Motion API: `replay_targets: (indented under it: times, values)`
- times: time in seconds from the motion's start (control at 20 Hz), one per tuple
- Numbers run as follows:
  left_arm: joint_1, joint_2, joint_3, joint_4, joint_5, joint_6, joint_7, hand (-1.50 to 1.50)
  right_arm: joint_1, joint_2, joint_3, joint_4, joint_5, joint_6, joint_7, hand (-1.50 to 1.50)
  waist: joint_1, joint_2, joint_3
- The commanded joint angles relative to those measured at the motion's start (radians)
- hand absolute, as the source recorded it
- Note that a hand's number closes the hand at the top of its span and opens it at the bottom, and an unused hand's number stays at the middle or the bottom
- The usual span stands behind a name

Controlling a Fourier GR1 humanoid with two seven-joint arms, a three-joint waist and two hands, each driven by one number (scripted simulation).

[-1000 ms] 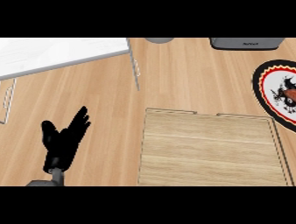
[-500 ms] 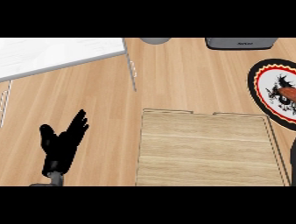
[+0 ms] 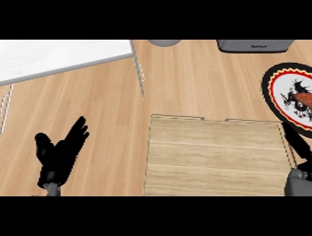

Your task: Pick the sweet potato from the tray and place it in the plate

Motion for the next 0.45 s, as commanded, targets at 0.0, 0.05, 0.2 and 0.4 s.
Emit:
replay_targets:
  times: [0.0, 0.05, 0.2, 0.4]
  values:
    - [0.026, -0.015, -0.009, -0.021, -0.007, -0.003, 0.0, 0.0, 0.099, 0.016, 0.192, -0.077, 0.108, -0.133, 0.179, -1.5, 0.002, 0.0, -0.001]
    - [0.01, -0.027, -0.006, 0.034, -0.027, -0.001, -0.04, 0.0, 0.051, 0.016, 0.164, -0.021, 0.124, -0.129, 0.169, -1.5, 0.003, 0.002, -0.001]
    - [0.026, -0.04, -0.015, 0.009, -0.026, -0.001, -0.041, 0.0, 0.141, 0.017, 0.286, -0.042, 0.102, -0.217, 0.194, -1.5, 0.004, 0.001, -0.001]
    - [-0.033, -0.015, 0.031, 0.021, -0.007, -0.029, 0.016, 0.0, 0.179, 0.017, 0.28, -0.09, 0.121, -0.18, 0.211, -1.5, 0.001, 0.002, 0.0]
